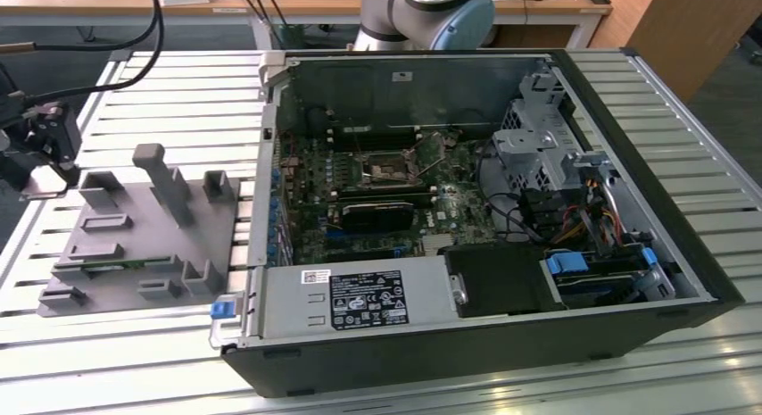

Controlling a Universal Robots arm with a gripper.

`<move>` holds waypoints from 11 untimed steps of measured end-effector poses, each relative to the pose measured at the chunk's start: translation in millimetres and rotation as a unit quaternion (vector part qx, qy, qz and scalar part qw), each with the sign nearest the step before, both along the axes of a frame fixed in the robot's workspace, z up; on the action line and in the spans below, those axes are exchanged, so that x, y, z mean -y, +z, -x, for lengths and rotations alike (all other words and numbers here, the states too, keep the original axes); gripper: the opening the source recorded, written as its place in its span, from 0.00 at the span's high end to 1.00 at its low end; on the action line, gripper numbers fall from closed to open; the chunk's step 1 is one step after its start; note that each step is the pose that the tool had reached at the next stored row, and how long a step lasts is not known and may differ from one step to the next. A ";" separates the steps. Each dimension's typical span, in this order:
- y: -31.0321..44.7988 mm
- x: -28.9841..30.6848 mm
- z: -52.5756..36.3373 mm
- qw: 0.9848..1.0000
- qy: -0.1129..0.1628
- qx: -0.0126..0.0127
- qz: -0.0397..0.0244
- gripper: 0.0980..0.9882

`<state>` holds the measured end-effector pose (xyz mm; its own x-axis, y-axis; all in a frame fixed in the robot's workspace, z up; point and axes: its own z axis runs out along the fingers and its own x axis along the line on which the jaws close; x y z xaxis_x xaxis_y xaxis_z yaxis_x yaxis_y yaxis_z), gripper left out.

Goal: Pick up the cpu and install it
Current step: 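Pick up the cpu and move it towards the insertion slot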

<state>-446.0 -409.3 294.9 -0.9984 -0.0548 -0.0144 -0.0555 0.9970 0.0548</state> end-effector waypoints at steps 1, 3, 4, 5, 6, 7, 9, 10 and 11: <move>1.5 0.0 0.0 1.000 0.000 0.000 0.000 0.50; 4.5 -0.1 0.0 1.000 0.000 0.000 0.000 0.50; 6.1 -0.1 0.0 1.000 0.000 0.000 0.000 0.50; 7.4 -0.1 0.0 1.000 0.000 0.000 0.000 0.50; 8.5 -0.2 -0.1 1.000 0.000 0.000 0.000 0.50; 9.6 -0.2 -0.1 1.000 0.000 0.000 0.000 0.50; 12.2 -0.2 -0.1 1.000 0.000 0.000 0.000 0.50; 13.4 -0.2 -0.1 1.000 0.000 0.000 0.000 0.50; 14.6 -0.2 -0.1 1.000 0.000 0.000 0.000 0.50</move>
<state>-445.9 -409.0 309.5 -0.9984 -0.0548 -0.0144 -0.0555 0.9970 0.0548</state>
